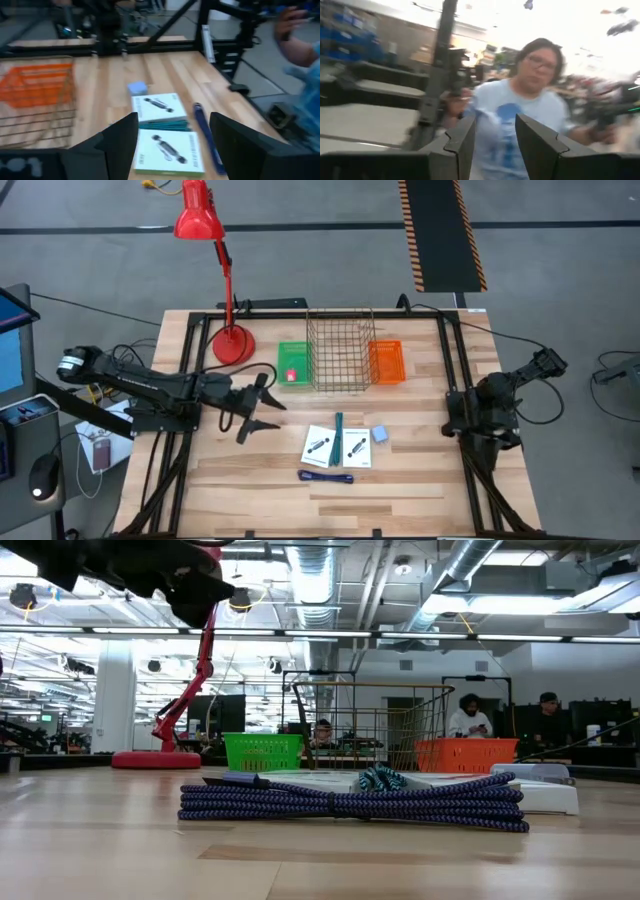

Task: Pick and place items into bin
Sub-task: Put the light violet charger adapter into the green bin

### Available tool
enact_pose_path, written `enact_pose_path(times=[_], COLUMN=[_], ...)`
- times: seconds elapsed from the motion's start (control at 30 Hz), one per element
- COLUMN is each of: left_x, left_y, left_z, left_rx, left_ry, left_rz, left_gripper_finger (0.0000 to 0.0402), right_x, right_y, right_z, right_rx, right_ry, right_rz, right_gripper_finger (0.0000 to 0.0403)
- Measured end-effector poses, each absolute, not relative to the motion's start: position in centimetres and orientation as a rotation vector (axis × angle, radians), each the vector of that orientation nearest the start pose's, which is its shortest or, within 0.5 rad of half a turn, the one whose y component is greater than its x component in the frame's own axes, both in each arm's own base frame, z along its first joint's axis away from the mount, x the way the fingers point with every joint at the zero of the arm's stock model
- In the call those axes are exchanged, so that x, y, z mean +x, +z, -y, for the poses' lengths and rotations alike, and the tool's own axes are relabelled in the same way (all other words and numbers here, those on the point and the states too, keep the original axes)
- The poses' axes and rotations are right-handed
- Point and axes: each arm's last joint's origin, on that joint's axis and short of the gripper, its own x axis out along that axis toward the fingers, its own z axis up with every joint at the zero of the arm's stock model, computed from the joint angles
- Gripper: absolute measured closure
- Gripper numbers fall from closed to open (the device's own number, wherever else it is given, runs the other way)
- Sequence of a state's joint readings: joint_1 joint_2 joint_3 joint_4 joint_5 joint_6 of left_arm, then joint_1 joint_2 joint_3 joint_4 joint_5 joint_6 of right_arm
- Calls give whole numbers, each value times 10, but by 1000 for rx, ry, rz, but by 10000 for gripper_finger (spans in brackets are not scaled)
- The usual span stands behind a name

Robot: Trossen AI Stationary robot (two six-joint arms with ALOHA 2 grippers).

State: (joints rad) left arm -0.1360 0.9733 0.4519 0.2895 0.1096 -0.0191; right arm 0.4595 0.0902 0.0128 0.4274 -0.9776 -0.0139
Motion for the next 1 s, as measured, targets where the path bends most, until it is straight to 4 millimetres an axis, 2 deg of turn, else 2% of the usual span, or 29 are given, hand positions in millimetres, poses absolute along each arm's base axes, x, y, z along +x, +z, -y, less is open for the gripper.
enact_pose_path(times=[0.23, 0.63, 1.0], left_x=[206, 206, 206], left_y=[231, 231, 231], left_z=[29, 29, 29], left_rx=[12, -46, -55], left_ry=[-171, -161, -160], left_rz=[-213, -219, -218], left_gripper_finger=[167, 167, 167], right_x=[68, 69, 80], right_y=[201, 201, 203], right_z=[-58, -58, -51], right_rx=[-189, -204, -158], right_ry=[1254, 1222, 784], right_rz=[486, 501, 465], right_gripper_finger=[266, 268, 271])
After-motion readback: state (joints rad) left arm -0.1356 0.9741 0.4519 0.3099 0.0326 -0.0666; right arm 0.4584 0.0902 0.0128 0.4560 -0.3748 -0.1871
